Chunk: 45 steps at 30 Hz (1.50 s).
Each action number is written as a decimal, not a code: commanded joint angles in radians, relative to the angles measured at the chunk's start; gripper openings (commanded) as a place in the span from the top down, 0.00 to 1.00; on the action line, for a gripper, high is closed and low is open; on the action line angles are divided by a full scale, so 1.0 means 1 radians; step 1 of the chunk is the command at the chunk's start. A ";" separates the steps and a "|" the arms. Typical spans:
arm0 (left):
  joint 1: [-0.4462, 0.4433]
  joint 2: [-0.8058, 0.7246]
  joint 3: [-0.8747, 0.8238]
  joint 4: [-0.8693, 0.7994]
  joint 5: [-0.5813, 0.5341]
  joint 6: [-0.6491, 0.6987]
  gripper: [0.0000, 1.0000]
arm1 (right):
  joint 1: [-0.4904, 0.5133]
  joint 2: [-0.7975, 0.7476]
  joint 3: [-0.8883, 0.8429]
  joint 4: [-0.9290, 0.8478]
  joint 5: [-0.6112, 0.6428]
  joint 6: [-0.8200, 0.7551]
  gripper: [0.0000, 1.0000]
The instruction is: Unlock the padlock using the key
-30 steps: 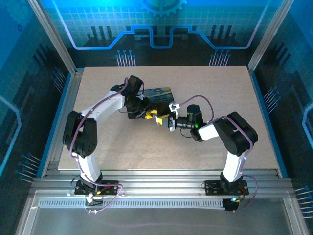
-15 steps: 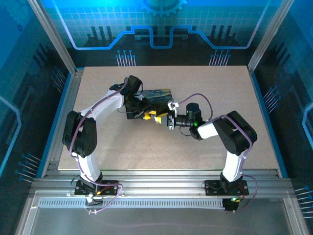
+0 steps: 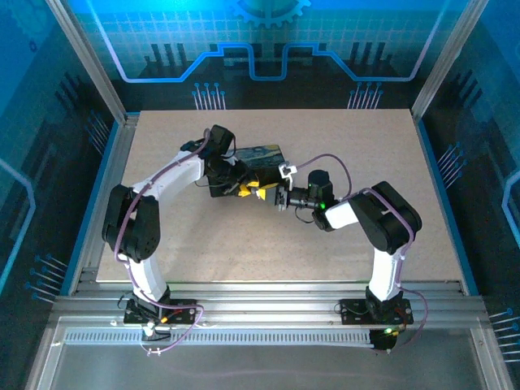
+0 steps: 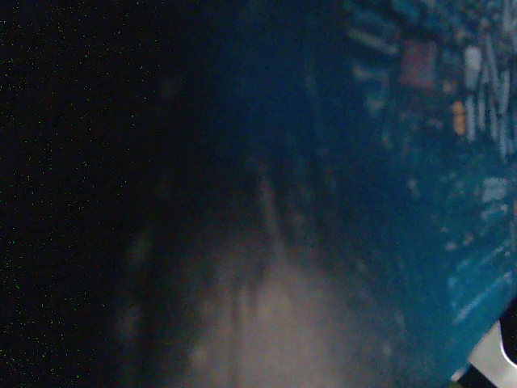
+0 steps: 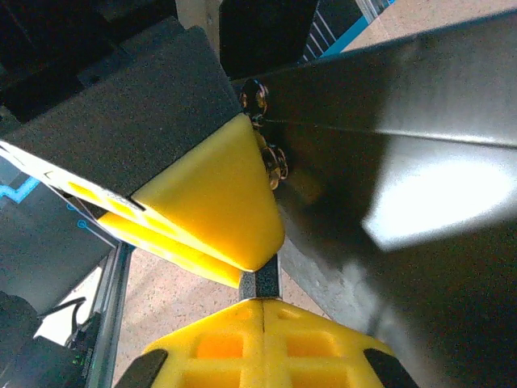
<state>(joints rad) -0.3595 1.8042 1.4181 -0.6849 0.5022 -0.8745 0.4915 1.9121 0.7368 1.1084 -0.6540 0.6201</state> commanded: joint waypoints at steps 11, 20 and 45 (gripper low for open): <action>0.042 -0.102 -0.109 0.080 0.024 -0.181 1.00 | -0.008 -0.144 -0.044 -0.034 0.078 -0.050 0.74; 0.050 -0.070 -0.051 -0.008 0.035 -0.155 1.00 | -0.012 -0.366 -0.026 -0.637 0.213 -0.511 0.67; 0.039 -0.022 0.041 -0.157 0.048 -0.102 1.00 | 0.305 -0.314 -0.151 -0.228 0.729 -1.410 0.68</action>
<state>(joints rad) -0.3187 1.7695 1.4193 -0.8009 0.4942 -0.9684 0.7818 1.5719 0.5583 0.8089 0.0433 -0.7265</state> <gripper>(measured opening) 0.292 0.321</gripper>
